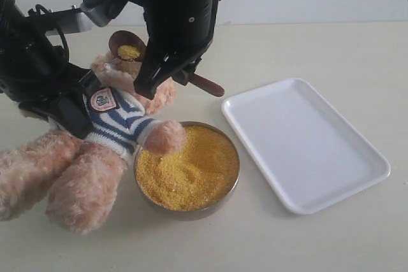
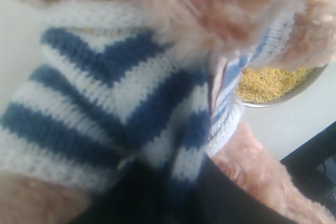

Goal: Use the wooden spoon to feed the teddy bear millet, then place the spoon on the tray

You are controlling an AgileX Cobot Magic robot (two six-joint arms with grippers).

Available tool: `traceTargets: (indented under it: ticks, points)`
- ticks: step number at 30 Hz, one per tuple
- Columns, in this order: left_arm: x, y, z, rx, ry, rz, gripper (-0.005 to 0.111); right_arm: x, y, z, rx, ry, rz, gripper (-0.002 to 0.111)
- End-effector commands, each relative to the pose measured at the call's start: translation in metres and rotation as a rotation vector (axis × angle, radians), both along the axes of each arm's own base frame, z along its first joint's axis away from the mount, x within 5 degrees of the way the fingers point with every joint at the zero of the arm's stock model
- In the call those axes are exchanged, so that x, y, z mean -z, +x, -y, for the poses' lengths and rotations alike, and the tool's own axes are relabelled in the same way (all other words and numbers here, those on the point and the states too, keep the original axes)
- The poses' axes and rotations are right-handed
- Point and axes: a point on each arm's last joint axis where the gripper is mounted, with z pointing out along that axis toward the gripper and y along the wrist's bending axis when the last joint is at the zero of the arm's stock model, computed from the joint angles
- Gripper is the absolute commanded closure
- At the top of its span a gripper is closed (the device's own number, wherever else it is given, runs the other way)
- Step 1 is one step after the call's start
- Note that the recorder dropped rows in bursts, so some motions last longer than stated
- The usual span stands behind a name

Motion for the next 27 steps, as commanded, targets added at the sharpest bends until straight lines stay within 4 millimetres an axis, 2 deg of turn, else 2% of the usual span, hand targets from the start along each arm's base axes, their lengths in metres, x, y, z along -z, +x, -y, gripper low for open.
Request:
traceTargets:
  ticks: [1,14,16,19,27]
  points:
    - [-0.004,-0.001,0.001,0.008,-0.017,0.011,0.103,-0.003,-0.005,-0.005,-0.019,-0.011,0.025,0.109]
    - [-0.004,-0.001,0.001,0.008,-0.017,0.011,0.103,-0.004,-0.007,-0.008,-0.025,-0.046,0.076,0.109]
    - [-0.004,-0.001,0.001,0.008,-0.017,0.011,0.103,0.000,-0.007,-0.006,-0.022,-0.067,0.079,0.109]
    - [-0.004,-0.001,0.001,0.008,-0.017,0.011,0.103,0.016,-0.009,-0.001,-0.016,-0.123,0.056,0.109]
    - [-0.004,-0.001,0.001,0.008,-0.017,0.011,0.103,0.017,-0.010,-0.001,-0.008,-0.130,0.061,0.109]
